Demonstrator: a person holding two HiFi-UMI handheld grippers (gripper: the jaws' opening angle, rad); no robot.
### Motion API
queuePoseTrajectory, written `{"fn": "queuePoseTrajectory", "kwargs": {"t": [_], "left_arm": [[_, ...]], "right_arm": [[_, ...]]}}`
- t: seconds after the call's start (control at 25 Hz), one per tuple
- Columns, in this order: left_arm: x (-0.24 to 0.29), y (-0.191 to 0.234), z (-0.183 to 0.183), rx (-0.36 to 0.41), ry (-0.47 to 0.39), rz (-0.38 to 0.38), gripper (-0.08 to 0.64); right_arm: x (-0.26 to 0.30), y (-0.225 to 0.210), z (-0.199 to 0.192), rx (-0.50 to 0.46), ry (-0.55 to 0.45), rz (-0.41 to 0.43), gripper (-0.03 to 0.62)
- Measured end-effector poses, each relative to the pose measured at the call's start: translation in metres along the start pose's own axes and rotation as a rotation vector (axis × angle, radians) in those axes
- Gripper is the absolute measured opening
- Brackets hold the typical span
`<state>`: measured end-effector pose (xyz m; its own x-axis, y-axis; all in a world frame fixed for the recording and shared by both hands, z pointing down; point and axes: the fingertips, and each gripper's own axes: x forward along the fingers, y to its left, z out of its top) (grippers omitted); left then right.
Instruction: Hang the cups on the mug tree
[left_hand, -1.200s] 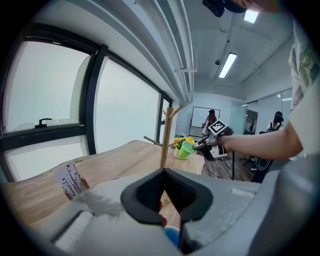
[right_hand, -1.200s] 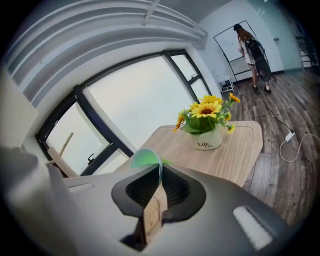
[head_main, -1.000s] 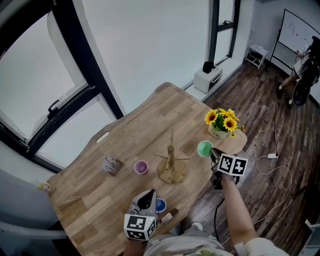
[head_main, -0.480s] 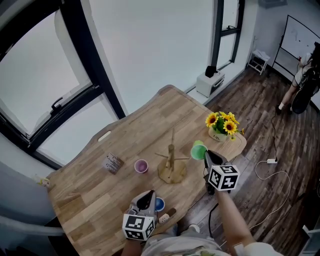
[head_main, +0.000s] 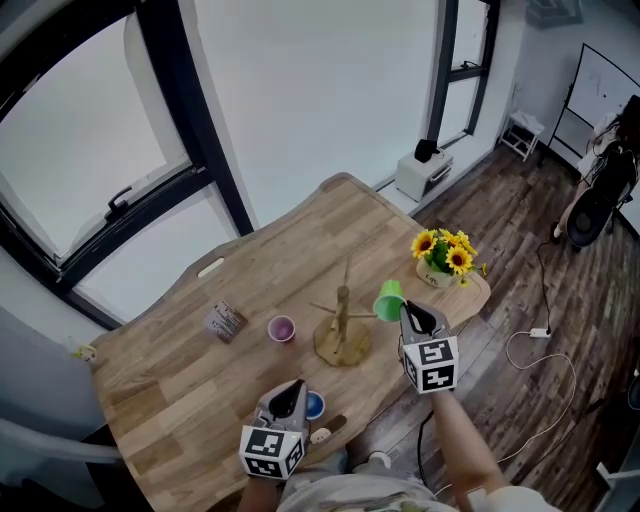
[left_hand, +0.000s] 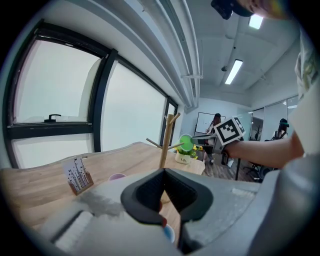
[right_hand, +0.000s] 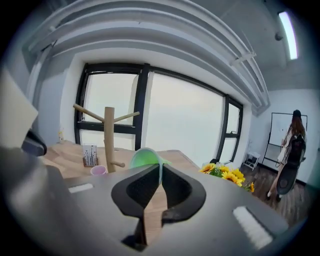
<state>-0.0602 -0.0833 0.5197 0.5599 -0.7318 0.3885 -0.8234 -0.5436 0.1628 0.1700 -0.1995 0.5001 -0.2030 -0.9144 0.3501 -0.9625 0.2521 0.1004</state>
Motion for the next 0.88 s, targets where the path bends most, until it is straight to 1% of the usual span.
{"fn": "queuePoseTrajectory", "kwargs": {"t": [0.2,0.32,0.6,0.88], "left_arm": [[-0.005,0.007,0.004,-0.015,-0.019,0.028,0.001],[-0.009,0.01,0.004,-0.022,-0.028,0.044,0.002],[-0.016,0.015,0.003,-0.031,-0.037,0.07,0.002],[-0.023,0.024,0.005,-0.038,-0.042,0.094,0.0]], "right_arm": [[0.0,0.005,0.008,-0.114,-0.003,0.0,0.018],[0.002,0.007,0.013,-0.161,-0.008,0.0,0.018],[0.012,0.004,0.029,-0.236,-0.036,-0.018,0.018],[0.02,0.003,0.051,-0.273,-0.061,-0.027,0.018]]}}
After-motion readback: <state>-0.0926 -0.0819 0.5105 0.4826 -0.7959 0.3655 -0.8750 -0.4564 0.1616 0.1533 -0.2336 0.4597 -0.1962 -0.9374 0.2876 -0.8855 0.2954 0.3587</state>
